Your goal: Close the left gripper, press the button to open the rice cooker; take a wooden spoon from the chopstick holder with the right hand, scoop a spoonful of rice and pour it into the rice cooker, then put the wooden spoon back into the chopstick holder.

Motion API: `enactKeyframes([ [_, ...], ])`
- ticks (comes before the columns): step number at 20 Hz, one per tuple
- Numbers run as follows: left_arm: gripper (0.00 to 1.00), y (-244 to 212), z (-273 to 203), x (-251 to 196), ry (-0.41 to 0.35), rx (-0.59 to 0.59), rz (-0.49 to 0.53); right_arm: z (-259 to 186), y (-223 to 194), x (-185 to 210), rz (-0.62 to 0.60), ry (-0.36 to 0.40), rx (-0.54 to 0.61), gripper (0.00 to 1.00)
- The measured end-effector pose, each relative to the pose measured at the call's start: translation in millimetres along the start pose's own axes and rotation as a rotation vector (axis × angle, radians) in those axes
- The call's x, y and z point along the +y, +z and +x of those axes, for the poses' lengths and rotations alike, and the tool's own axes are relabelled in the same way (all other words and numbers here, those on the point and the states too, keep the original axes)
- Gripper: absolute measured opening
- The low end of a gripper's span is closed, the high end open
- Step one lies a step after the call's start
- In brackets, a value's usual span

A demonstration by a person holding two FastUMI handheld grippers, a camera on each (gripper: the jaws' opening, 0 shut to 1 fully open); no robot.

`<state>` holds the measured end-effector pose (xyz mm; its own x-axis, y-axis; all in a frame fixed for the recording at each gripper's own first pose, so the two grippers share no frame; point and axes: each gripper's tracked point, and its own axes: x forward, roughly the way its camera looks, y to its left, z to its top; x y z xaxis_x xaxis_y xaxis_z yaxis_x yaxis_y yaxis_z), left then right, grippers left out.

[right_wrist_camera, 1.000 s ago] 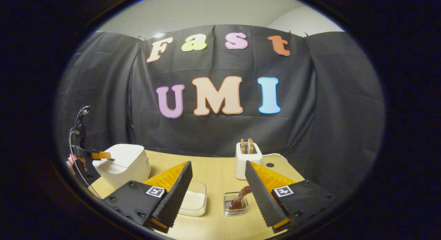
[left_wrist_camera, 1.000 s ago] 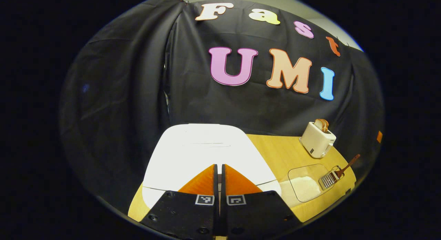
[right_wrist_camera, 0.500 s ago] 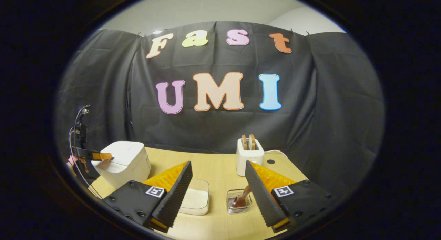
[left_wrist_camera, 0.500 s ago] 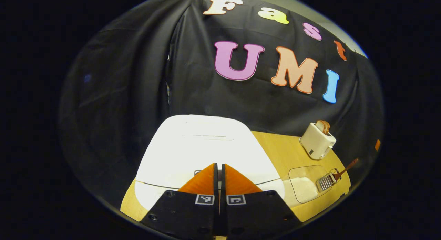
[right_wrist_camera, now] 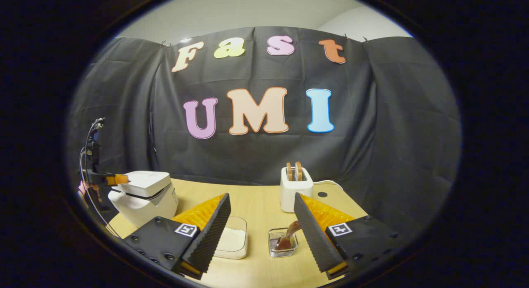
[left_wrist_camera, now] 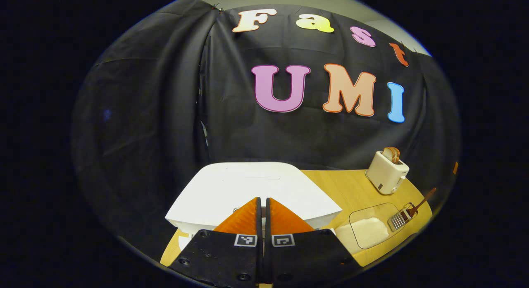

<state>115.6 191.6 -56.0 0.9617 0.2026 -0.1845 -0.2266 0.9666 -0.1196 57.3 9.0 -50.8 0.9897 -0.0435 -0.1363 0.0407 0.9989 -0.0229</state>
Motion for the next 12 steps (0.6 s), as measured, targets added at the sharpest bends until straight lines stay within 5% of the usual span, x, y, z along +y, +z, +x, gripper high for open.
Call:
enactKeyframes([
  [12, 0.03, 61.6, -17.3, -16.2, 0.013, -0.142, -0.006, 4.0, -8.1, -28.6, 0.014, -0.013, -0.006, 0.99],
])
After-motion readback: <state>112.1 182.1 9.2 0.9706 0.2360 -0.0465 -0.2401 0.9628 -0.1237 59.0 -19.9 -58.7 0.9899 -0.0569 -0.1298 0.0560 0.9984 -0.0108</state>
